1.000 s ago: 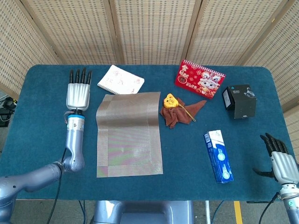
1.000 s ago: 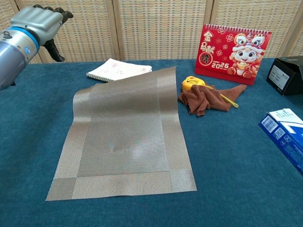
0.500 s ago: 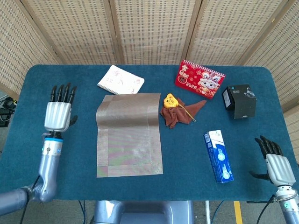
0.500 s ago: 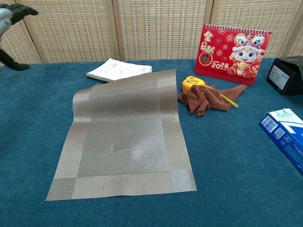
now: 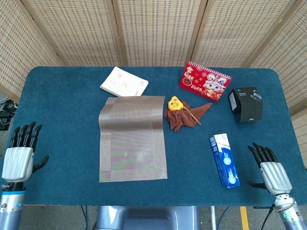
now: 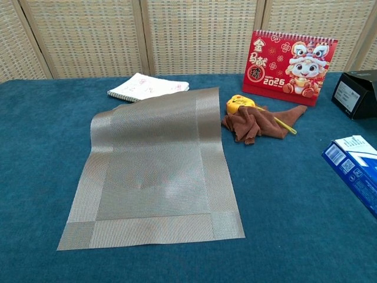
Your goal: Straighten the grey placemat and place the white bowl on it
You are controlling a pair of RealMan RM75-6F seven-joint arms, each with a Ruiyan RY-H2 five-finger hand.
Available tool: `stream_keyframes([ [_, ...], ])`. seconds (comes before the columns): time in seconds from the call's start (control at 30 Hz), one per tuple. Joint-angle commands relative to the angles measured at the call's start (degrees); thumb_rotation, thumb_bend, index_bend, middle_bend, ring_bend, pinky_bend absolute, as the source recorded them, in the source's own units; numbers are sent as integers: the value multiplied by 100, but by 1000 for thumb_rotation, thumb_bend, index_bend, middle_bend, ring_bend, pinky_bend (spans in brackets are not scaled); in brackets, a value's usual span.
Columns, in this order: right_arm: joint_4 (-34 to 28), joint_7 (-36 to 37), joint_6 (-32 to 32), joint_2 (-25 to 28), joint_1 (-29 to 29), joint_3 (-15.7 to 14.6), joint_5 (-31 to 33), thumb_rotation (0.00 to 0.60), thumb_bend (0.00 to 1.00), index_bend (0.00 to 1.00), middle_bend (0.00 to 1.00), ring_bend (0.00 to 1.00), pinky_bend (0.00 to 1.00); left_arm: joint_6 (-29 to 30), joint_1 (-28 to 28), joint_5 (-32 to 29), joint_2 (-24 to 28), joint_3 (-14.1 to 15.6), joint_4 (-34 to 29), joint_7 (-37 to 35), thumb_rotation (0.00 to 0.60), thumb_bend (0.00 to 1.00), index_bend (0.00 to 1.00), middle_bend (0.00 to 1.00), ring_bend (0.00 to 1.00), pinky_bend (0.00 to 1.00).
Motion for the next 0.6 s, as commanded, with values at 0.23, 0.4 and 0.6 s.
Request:
stream_keyframes([
  [0.23, 133, 97, 123, -64, 181, -180, -685, 600, 59, 86, 0, 0, 0, 286, 551, 363, 63, 231, 141, -488, 600, 198, 0, 0, 0, 0],
  [0.4, -51, -154, -153, -201, 512, -228, -1056, 600, 59, 93, 0, 0, 0, 244, 699, 412, 65, 144, 278, -678, 600, 197, 0, 0, 0, 0],
  [0.6, -256, -271, -678, -671, 903, -261, -1236, 600, 60, 108, 0, 0, 0, 215, 789, 435, 105, 30, 315, -834, 600, 198, 0, 0, 0, 0],
])
